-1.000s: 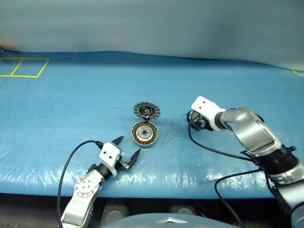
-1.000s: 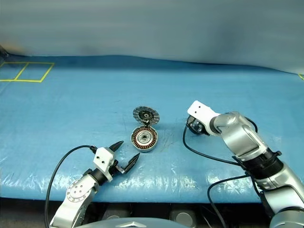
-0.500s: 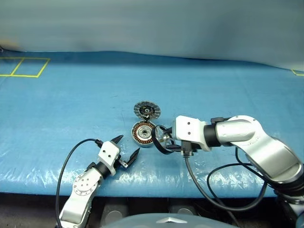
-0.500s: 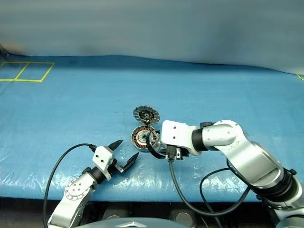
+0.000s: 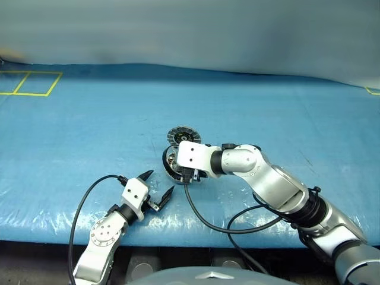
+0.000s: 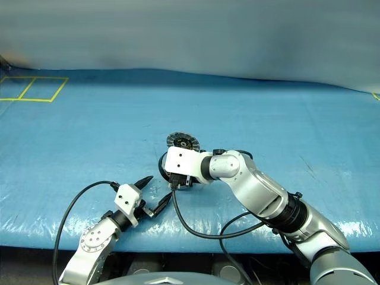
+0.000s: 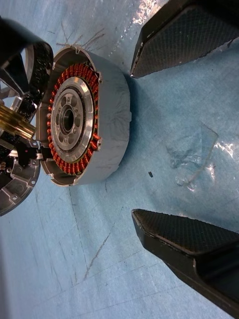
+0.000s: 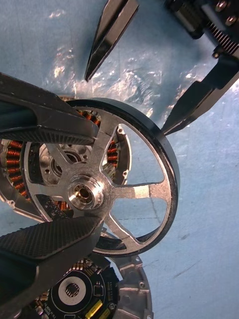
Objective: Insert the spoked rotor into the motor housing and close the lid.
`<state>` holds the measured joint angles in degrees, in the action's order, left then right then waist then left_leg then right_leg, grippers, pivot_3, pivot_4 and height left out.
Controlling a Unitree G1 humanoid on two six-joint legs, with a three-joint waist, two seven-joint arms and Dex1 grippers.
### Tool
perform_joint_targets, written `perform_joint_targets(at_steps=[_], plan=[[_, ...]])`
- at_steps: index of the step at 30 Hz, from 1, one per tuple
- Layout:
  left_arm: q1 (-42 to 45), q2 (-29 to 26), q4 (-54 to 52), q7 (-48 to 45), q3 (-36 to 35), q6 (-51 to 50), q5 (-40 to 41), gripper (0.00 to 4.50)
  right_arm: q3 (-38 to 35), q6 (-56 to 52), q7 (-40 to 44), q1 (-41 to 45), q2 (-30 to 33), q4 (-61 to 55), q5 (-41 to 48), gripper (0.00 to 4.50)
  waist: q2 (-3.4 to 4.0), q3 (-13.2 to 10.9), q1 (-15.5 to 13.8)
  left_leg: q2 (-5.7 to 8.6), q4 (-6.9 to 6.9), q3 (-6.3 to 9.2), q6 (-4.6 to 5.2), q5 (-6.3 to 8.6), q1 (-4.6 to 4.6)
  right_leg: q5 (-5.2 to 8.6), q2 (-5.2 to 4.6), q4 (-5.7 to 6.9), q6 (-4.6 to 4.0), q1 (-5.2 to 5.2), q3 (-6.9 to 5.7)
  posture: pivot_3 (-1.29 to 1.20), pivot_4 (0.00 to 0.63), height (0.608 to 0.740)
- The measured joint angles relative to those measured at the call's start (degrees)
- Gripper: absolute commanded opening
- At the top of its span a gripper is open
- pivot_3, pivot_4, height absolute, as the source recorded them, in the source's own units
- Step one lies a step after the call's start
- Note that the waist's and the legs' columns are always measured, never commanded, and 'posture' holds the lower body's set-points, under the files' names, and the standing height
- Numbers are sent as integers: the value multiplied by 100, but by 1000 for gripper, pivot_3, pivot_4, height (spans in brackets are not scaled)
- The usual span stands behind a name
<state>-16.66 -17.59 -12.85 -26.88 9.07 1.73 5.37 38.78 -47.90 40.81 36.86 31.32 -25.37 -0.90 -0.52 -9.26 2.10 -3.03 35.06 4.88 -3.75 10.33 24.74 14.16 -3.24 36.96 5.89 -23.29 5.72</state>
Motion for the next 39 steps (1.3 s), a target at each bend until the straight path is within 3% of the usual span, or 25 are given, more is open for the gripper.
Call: perform_joint_targets(at_steps=[25,31,39], plan=[[-17,31,0,37,1,0,0,4500,68,154,485,-178,231,175,-623,1814,1,0,0,0,1,1,0,0,-4,0,1,0,0,34,0,0,150,740],[-8,31,0,41,2,0,0,4500,62,106,564,-225,248,158,-711,3748,1,0,4,0,1,1,0,0,-5,0,1,0,0,33,0,0,150,740],[13,30,0,39,2,0,0,4500,-1,-25,608,-225,222,-57,-740,3748,1,0,6,0,0,1,0,0,-4,0,1,0,1,33,0,0,150,740]])
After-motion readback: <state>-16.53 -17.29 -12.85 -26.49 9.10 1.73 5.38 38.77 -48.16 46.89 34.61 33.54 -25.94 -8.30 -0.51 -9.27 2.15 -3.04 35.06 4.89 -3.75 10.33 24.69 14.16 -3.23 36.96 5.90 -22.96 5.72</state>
